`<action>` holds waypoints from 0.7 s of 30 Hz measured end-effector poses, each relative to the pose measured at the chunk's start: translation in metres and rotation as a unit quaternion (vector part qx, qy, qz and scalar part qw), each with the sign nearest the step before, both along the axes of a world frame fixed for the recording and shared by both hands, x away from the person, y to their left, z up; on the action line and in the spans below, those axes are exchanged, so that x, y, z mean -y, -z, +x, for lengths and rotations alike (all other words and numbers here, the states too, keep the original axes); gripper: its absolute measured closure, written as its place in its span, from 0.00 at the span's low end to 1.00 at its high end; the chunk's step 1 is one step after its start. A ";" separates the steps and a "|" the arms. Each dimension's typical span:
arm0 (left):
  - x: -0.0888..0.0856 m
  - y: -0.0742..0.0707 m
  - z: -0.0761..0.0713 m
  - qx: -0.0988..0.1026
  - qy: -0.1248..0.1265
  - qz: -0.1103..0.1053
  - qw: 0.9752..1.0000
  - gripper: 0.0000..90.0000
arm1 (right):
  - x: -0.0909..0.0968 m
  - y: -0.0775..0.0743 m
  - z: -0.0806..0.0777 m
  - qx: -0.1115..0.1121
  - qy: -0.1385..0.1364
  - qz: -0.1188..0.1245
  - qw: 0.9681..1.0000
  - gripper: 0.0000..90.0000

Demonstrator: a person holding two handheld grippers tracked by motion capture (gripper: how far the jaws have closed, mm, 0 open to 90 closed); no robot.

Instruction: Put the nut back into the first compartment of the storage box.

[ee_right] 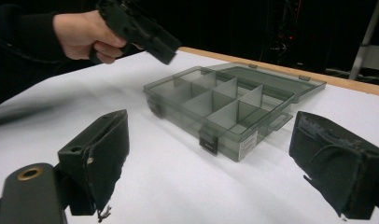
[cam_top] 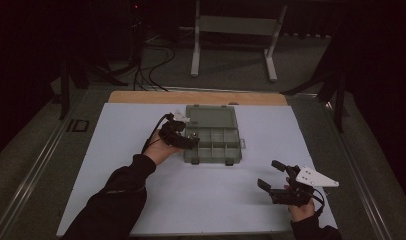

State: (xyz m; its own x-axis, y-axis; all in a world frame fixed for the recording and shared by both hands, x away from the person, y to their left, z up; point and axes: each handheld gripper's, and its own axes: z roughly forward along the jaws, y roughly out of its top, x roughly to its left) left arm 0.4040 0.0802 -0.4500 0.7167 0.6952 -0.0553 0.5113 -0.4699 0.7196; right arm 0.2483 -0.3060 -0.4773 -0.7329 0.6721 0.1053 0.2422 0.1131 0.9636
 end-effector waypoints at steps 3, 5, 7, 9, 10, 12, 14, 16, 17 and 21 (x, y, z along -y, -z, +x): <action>-0.007 -0.005 -0.012 0.003 0.003 -0.008 1.000 0.11 | 0.000 0.000 0.000 0.000 0.000 0.000 1.000 0.13; -0.013 -0.008 -0.019 0.003 0.008 -0.013 1.000 0.07 | 0.000 0.000 0.000 0.000 0.000 0.001 1.000 0.13; -0.018 -0.010 -0.024 0.001 0.007 -0.018 1.000 0.05 | 0.000 0.001 0.001 0.000 0.000 0.000 1.000 0.13; -0.025 -0.012 -0.031 0.003 0.014 -0.030 0.999 0.03 | 0.000 0.001 0.001 0.000 0.000 0.000 1.000 0.13; -0.029 -0.014 -0.036 0.009 0.009 -0.035 0.999 0.03 | 0.000 0.001 0.001 0.000 -0.001 -0.001 1.000 0.13; -0.033 -0.015 -0.043 0.012 0.004 -0.032 0.999 0.04 | -0.001 0.001 0.001 0.000 0.000 -0.002 1.000 0.13; -0.038 -0.015 -0.051 0.011 0.002 -0.038 0.999 0.04 | -0.001 0.001 0.001 0.000 0.000 -0.002 1.000 0.13; -0.043 -0.014 -0.059 0.014 0.001 -0.041 0.999 0.03 | -0.001 0.001 0.001 0.000 0.000 -0.002 1.000 0.13; -0.046 -0.014 -0.063 0.015 -0.001 -0.047 0.999 0.03 | -0.001 0.001 0.001 0.000 0.000 -0.002 1.000 0.13; -0.058 -0.010 -0.078 0.011 -0.001 -0.065 0.998 0.04 | -0.001 0.001 0.001 -0.001 -0.001 -0.002 1.000 0.13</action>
State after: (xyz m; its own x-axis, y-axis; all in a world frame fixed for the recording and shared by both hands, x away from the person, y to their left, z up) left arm 0.3264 0.1381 -0.4396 0.7178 0.6840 -0.1300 0.4955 -0.3707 0.7855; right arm 0.2493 -0.3046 -0.4780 -0.7338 0.6714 0.1034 0.2433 0.1176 0.9628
